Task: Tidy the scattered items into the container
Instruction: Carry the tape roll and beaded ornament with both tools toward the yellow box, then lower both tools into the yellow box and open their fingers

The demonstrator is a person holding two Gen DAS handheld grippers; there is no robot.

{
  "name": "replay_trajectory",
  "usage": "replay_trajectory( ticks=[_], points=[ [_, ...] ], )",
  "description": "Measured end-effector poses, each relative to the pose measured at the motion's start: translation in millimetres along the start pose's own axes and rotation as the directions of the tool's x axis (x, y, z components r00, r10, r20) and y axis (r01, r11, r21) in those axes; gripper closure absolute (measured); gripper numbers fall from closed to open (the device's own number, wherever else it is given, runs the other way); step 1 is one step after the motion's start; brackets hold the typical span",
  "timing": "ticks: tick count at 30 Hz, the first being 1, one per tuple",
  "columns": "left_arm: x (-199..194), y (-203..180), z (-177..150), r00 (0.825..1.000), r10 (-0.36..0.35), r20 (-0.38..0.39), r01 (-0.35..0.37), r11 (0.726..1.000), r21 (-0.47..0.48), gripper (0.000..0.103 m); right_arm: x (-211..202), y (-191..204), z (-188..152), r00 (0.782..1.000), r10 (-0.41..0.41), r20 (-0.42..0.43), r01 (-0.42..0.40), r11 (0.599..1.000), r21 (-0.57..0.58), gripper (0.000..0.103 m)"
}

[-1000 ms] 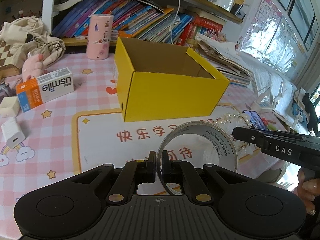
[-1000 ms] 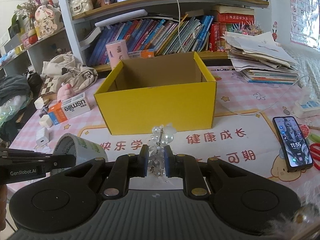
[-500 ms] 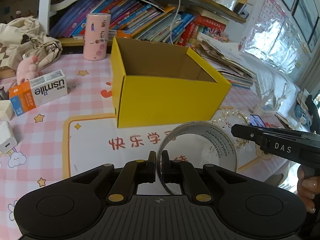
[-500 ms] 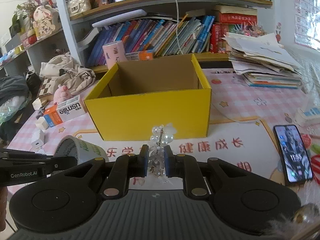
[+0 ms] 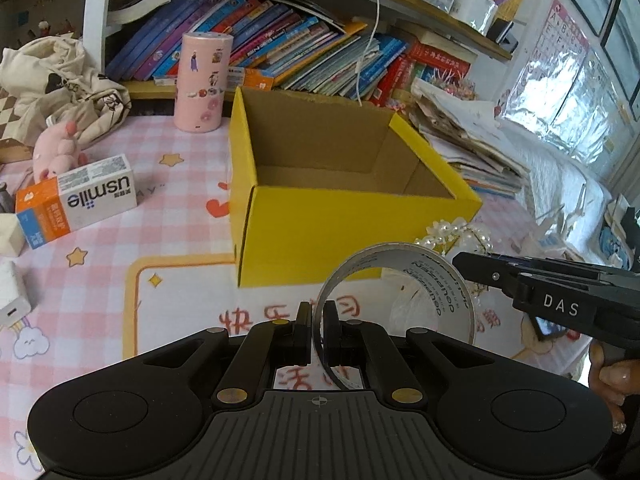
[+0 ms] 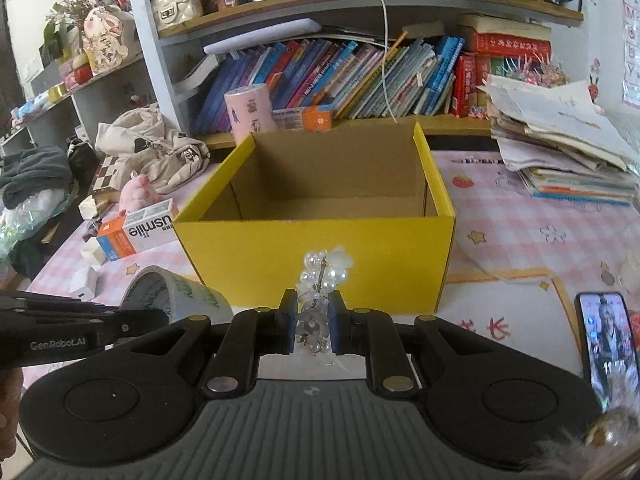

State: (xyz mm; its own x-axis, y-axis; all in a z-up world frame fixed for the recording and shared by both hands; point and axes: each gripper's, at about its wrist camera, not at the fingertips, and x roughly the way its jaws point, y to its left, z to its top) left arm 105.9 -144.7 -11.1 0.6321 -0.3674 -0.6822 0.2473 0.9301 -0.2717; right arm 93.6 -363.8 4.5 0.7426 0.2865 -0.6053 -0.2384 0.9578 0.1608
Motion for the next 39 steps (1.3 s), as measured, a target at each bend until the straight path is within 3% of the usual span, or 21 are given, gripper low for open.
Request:
replay_trajectory(
  ticks=[9, 16, 20, 23, 26, 32, 39],
  points=[
    [-2.1, -19.0, 27.8, 0.996, -0.021, 0.084, 0.023, 1.000, -0.021, 0.100, -13.2, -2.8, 33.5, 0.992, 0.069, 0.106, -0.057, 0.992, -0.109, 0.088],
    [-6.5, -26.0, 60.7, 0.986, -0.002, 0.164, 0.011, 0.998, -0.054, 0.100, -17.7, -15.5, 73.0, 0.971, 0.134, 0.200, -0.100, 0.980, -0.173, 0.088],
    [-4.0, -30.6, 87.1, 0.976, 0.025, 0.218, -0.015, 0.999, -0.045, 0.100, -12.7, -24.6, 99.6, 0.953, 0.170, 0.252, -0.119, 0.971, -0.206, 0.088],
    [7.8, -34.1, 106.9, 0.966, 0.079, 0.244, -0.080, 0.997, -0.004, 0.100, 2.4, -32.0, 117.8, 0.945, 0.183, 0.270, -0.118, 0.964, -0.239, 0.088],
    [27.5, -32.2, 122.6, 0.966, 0.120, 0.229, -0.125, 0.992, 0.004, 0.100, 31.5, -38.0, 128.3, 0.956, 0.182, 0.228, -0.117, 0.955, -0.272, 0.088],
    [81.5, -27.8, 137.7, 0.966, 0.224, 0.129, -0.234, 0.970, 0.070, 0.099, 107.9, -47.8, 131.9, 0.987, 0.153, 0.042, -0.132, 0.938, -0.322, 0.088],
    [130.4, -20.2, 144.2, 0.954, 0.300, 0.011, -0.299, 0.945, 0.130, 0.099, 170.3, -55.6, 135.1, 0.984, 0.125, -0.128, -0.163, 0.921, -0.353, 0.088]
  ],
)
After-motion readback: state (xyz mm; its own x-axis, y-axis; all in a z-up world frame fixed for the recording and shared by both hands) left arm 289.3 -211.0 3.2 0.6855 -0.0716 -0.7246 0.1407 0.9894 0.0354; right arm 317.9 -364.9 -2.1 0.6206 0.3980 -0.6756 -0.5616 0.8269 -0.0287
